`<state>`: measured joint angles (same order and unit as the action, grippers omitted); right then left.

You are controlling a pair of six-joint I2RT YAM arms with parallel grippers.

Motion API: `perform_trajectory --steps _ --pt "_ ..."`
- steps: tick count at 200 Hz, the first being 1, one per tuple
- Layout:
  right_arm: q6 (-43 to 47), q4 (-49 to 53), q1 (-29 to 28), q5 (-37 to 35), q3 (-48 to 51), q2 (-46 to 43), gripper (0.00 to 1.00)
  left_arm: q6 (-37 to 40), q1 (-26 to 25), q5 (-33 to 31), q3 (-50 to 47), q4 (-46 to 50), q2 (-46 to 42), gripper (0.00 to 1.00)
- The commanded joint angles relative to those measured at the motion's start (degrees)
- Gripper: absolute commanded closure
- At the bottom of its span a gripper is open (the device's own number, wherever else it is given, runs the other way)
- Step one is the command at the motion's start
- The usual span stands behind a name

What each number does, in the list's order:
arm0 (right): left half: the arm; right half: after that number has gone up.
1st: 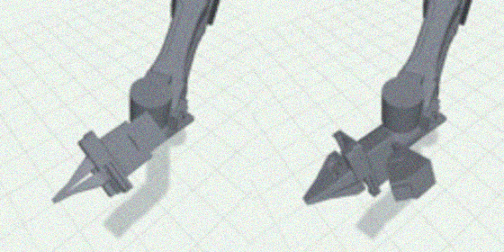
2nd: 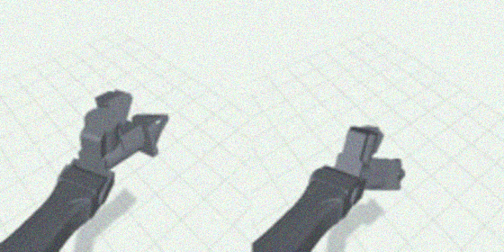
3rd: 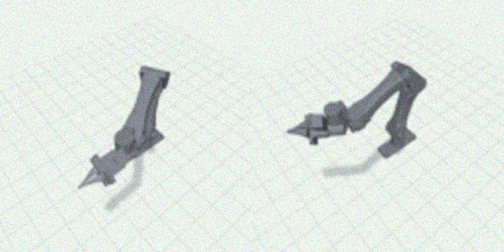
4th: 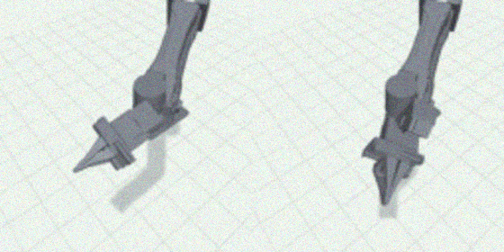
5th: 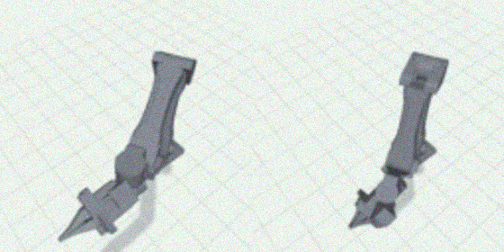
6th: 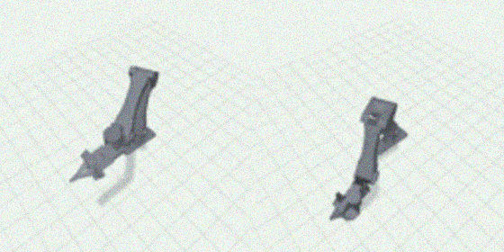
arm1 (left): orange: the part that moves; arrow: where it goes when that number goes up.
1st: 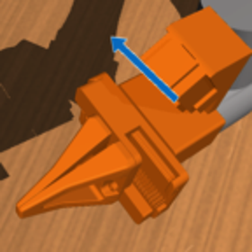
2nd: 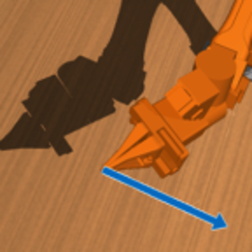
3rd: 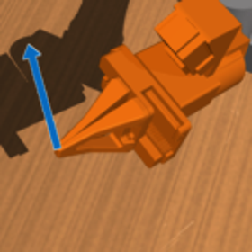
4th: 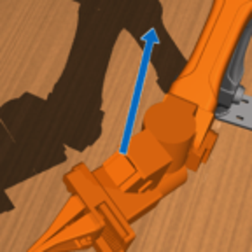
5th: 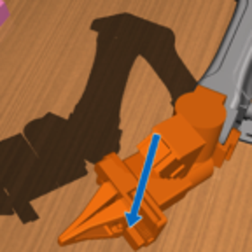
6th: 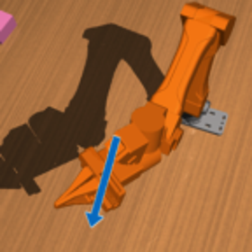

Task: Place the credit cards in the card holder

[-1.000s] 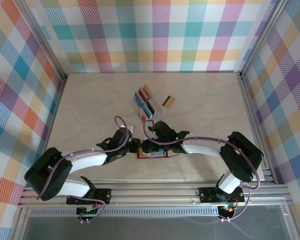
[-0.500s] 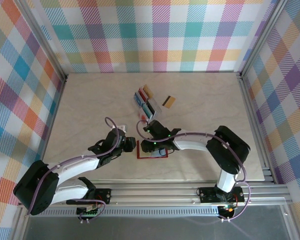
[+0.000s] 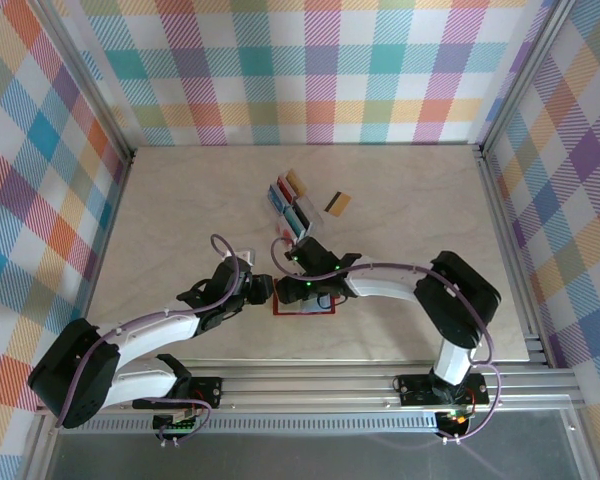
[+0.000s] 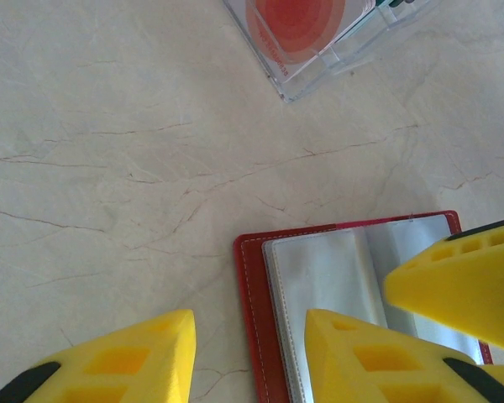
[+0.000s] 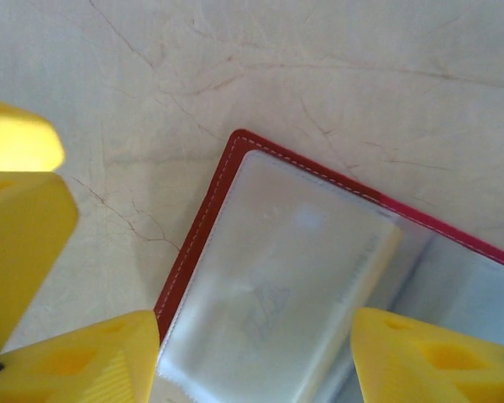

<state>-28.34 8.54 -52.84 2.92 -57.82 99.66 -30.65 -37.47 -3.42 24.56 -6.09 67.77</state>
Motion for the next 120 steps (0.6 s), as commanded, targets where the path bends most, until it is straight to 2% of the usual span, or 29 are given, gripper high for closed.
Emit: perform_trajectory --steps 1,63,90,120 --pt "1.7 2.8 1.5 -0.5 -0.7 -4.9 0.33 -0.3 0.5 2.0 0.5 -1.0 0.9 0.59" --pt "6.8 8.3 12.2 3.4 -12.4 -6.1 0.22 -0.2 3.2 6.2 4.1 -2.8 3.7 0.52" --pt "9.5 9.6 17.2 8.9 -21.3 -1.4 0.26 -0.7 6.6 11.4 6.1 -5.1 6.8 0.52" --pt "14.0 14.4 19.5 10.0 -34.7 7.0 0.31 -1.8 10.0 14.7 8.5 -6.8 8.9 0.52"
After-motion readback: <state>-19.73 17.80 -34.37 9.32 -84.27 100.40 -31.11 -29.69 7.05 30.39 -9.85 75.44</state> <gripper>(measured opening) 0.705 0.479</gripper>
